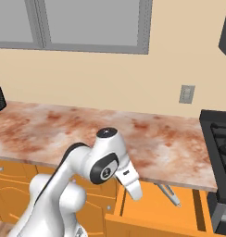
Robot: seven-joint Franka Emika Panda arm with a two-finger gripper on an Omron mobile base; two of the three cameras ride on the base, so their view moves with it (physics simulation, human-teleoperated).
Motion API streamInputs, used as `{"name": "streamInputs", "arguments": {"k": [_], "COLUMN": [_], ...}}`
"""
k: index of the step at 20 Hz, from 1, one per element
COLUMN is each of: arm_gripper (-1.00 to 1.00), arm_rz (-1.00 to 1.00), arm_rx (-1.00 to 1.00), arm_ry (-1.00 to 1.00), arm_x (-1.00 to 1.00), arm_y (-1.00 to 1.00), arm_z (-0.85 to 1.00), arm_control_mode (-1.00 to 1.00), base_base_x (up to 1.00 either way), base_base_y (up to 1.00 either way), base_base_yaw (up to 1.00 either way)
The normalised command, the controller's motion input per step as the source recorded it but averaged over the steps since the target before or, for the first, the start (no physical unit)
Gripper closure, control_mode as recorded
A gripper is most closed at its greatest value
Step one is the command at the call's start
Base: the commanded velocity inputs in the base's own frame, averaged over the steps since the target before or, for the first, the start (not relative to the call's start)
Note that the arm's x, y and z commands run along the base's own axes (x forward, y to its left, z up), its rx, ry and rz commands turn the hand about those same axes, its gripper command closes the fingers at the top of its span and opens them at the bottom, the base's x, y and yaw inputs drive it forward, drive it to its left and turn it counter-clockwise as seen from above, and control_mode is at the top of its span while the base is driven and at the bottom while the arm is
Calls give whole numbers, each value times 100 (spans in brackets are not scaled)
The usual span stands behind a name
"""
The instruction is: Take the tongs from the drawer on the right and place them on the dining counter next to the tray containing the kebab skewer.
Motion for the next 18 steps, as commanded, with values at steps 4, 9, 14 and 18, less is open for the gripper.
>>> {"name": "streamInputs", "arguments": {"k": [4,9,14,18], "arm_gripper": [-100,-100,-100,-100], "arm_rz": [0,0,0,0], "arm_rx": [0,0,0,0], "arm_ry": [2,0,0,0], "arm_x": [26,3,0,13], "arm_y": [-44,-38,-43,-30], "arm_z": [-49,-43,-34,-25], "arm_control_mode": [-100,-100,-100,-100], "base_base_x": [0,0,0,0], "base_base_y": [0,0,0,0], "base_base_yaw": [0,0,0,0]}}
